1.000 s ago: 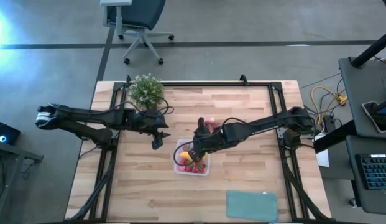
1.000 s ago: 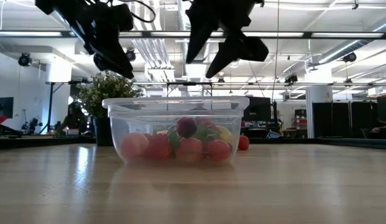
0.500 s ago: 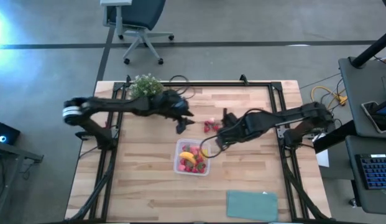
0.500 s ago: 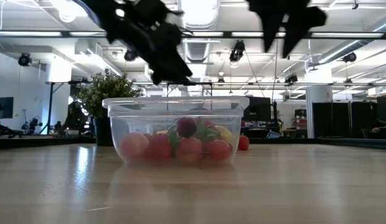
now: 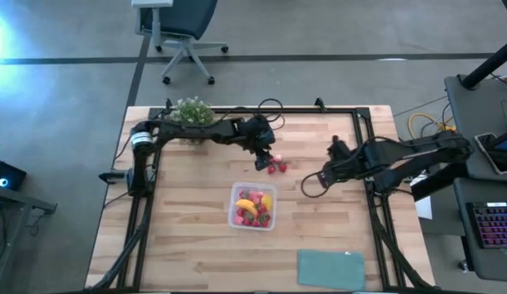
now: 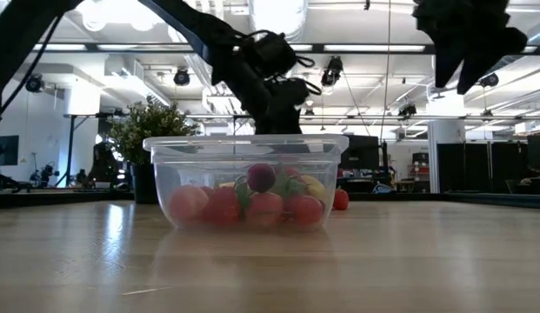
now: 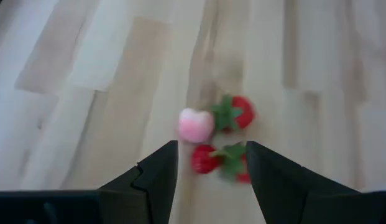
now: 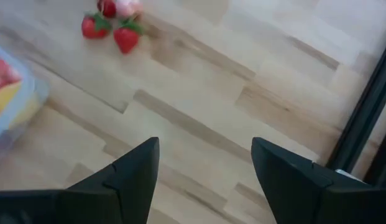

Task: Pick and placing Produce into tupperware
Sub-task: Put the red cherry into the transparent container, then put the red strawberry into the transparent container

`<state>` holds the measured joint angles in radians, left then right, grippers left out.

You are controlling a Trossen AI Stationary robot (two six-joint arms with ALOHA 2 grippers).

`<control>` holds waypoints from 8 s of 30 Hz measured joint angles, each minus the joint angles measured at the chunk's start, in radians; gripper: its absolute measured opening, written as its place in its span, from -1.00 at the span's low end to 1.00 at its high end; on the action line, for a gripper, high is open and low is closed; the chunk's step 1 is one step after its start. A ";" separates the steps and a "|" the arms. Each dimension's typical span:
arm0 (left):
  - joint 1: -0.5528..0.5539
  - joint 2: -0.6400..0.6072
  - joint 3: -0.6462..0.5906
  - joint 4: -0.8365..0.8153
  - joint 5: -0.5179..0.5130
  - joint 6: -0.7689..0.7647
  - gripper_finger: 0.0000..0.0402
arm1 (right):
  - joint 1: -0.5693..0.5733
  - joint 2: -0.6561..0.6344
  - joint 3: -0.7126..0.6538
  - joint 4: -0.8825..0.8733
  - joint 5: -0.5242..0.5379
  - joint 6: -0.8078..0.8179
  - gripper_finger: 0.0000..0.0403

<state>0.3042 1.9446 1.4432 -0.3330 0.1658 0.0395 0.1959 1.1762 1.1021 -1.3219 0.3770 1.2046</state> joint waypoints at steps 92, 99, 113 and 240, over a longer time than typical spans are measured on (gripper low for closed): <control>-0.122 -0.226 0.013 -0.241 0.044 -0.055 -0.54 | -0.002 -0.094 -0.108 0.060 0.061 0.088 0.16; -0.314 -0.216 -0.055 -0.200 0.057 -0.290 -0.54 | -0.002 -0.094 -0.108 0.070 0.017 -0.032 0.16; -0.444 -0.193 -0.140 -0.208 -0.189 -0.532 -0.12 | -0.008 -0.072 -0.110 0.250 -0.040 -0.142 0.16; -0.188 -0.080 -0.179 0.128 -0.265 -0.189 0.05 | -0.192 -0.214 -0.172 0.223 0.068 -0.123 0.09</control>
<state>0.1166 1.8646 1.2639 -0.2052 -0.0988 -0.1492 0.0044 0.9621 0.9299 -1.0988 0.4447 1.0816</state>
